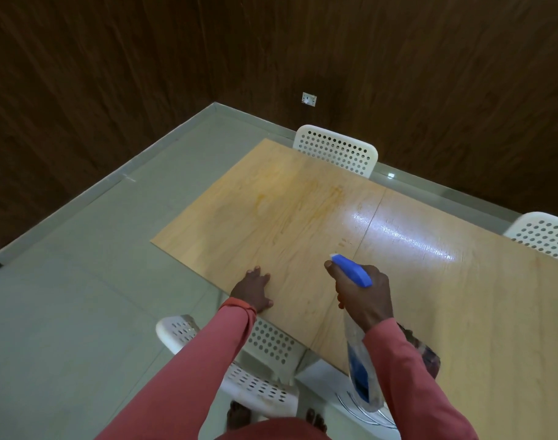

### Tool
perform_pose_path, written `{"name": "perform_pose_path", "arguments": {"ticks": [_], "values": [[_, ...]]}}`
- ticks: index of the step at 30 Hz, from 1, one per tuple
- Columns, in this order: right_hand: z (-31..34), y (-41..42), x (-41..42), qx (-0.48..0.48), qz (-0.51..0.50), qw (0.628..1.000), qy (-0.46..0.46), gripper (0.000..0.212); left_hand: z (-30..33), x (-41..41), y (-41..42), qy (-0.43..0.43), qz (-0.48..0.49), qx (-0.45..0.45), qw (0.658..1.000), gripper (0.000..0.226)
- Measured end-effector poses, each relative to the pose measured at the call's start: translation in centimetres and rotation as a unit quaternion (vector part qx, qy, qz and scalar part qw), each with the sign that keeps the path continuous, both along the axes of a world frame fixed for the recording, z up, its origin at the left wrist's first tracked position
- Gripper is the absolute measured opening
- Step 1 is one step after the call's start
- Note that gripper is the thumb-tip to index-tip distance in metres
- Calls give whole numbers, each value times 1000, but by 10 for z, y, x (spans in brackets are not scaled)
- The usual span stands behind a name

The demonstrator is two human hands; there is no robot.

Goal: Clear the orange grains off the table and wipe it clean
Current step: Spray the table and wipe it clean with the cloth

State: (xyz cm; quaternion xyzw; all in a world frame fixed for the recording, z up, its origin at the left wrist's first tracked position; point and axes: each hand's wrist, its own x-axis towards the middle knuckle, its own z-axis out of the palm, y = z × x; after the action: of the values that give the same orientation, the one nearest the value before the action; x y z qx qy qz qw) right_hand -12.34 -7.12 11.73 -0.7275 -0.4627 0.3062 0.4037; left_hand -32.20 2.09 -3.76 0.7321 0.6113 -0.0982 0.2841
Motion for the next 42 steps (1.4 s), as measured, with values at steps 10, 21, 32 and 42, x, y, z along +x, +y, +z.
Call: {"name": "perform_pose_path", "arguments": {"ticks": [10,21,32,42], "values": [[7,1,-11,-28,67,997,22,44,-2,-1,-2,-13,12,3,1000,83],[-10,8,11,-152,-21,988,-21,26,-4,-3,1,-15,5,4,1000,83],[2,18,7,4,-66,992,-104,56,0,-2,1,-4,-3,7,1000,84],[-5,29,-8,37,-59,998,-2,49,0,-2,1,-5,-2,4,1000,83]]}}
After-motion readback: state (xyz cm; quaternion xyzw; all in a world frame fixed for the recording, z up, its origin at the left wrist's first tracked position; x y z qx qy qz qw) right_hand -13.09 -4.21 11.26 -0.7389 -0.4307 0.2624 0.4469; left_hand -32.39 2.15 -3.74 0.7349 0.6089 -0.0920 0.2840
